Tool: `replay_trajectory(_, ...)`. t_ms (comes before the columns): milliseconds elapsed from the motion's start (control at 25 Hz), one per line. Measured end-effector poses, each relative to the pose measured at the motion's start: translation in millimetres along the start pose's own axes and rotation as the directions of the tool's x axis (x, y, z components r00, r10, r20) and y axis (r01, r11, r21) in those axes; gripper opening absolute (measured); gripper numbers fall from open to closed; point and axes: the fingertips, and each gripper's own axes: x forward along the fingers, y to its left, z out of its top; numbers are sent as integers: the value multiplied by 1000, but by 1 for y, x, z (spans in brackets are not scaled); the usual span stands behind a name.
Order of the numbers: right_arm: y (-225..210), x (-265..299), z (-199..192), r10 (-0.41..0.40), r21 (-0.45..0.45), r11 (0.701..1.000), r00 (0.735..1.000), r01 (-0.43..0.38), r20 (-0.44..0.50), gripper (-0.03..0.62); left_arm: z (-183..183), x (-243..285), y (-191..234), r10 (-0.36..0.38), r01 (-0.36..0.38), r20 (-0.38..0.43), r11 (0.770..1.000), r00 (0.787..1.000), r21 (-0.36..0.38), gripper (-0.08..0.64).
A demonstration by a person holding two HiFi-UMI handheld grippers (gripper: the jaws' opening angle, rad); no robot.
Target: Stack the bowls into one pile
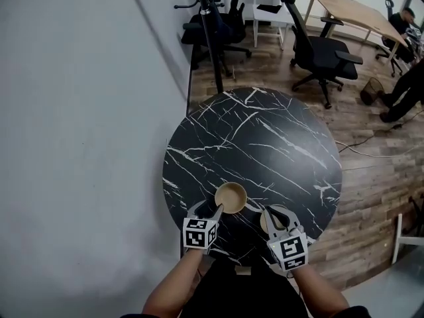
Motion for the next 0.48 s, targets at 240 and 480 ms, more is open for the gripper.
replay_trajectory(240, 3, 12, -7, -19, -7, 1000, 999, 19, -26, 9, -7, 30, 13, -47, 45, -65, 999, 997, -30, 227)
replay_trajectory(480, -2, 13, -14, -39, 15, 999, 998, 40, -44, 9, -9, 50, 11, -82, 86, -143, 996, 986, 28, 207)
